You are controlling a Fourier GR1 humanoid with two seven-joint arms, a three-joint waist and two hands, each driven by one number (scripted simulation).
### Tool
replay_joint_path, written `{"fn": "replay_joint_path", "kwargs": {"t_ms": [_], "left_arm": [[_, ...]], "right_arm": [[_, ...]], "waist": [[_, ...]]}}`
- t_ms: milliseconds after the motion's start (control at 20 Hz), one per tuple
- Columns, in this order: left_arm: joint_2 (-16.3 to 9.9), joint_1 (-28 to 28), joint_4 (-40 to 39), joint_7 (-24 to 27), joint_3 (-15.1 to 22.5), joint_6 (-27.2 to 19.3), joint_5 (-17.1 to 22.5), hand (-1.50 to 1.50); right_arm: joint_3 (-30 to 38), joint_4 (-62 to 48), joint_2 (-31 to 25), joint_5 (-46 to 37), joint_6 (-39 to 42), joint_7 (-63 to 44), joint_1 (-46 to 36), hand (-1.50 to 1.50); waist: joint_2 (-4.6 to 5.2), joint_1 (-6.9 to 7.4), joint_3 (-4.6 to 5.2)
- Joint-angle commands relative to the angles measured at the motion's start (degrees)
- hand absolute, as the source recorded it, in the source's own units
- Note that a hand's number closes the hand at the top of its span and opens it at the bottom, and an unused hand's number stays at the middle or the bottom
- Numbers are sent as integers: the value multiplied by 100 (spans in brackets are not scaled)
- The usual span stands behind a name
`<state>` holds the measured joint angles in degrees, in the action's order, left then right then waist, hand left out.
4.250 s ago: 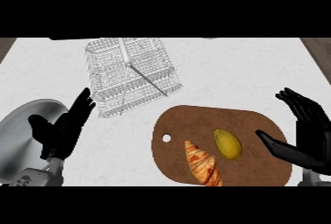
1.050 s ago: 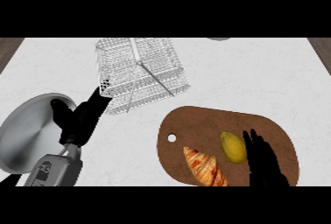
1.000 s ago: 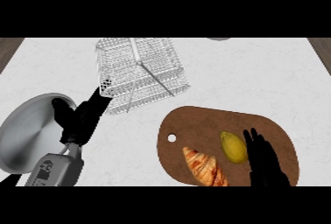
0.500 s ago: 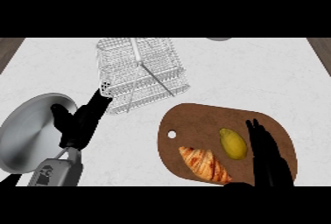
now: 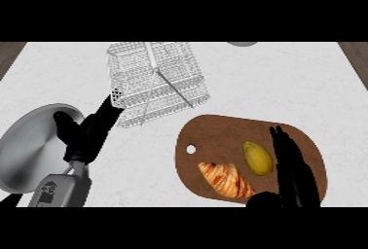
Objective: Pick the lemon from the cutting board and place it in the tiered basket
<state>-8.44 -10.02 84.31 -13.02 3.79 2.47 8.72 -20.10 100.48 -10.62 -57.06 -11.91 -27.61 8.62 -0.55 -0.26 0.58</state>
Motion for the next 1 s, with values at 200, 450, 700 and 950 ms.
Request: {"fn": "replay_joint_path", "kwargs": {"t_ms": [200,450,700,950], "left_arm": [[349,7,-75,36,171,-251,-303,0],[201,3,-142,103,-10,-69,-224,0],[238,-2,154,-181,1,-102,-183,0],[243,38,116,-50,68,4,-191,0]], "right_arm": [[-179,-853,248,158,-249,841,-263,150],[-197,-1017,211,-206,-334,948,-379,150],[-273,-890,350,-470,-124,679,-536,150],[-347,-1198,-46,-491,1866,-102,-1096,150]], "waist": [[59,32,-61],[62,28,-59],[55,35,-58],[80,136,-50]]}}
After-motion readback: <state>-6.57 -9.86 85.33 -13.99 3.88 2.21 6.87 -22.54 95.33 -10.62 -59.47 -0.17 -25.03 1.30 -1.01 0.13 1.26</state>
